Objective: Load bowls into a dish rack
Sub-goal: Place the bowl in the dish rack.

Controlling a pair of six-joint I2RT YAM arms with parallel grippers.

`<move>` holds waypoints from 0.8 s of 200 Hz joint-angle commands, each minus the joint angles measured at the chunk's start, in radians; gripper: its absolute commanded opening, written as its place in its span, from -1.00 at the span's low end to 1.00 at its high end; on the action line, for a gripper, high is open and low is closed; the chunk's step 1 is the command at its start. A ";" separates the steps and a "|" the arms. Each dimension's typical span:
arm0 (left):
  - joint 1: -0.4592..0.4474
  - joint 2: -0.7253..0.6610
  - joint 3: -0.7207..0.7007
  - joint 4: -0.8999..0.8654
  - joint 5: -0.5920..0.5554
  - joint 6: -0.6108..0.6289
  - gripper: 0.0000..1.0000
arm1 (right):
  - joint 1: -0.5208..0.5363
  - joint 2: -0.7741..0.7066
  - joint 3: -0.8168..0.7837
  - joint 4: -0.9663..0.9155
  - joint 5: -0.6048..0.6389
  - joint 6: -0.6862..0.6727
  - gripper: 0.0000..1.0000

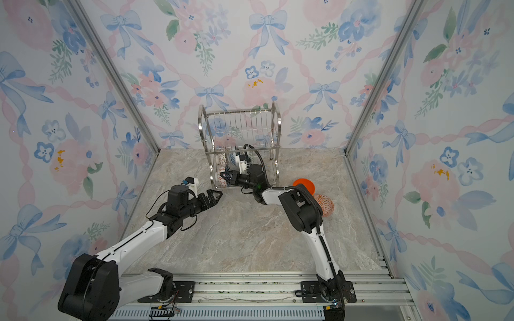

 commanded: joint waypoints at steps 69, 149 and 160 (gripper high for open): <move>-0.007 -0.025 0.022 -0.024 -0.018 0.032 0.95 | 0.005 -0.073 -0.041 0.036 0.004 -0.023 -0.48; -0.007 -0.040 0.021 -0.037 -0.027 0.037 0.95 | 0.002 -0.102 -0.086 0.080 0.011 -0.019 -0.38; -0.007 -0.042 0.020 -0.039 -0.029 0.037 0.95 | 0.002 -0.112 -0.099 0.085 0.017 -0.022 -0.36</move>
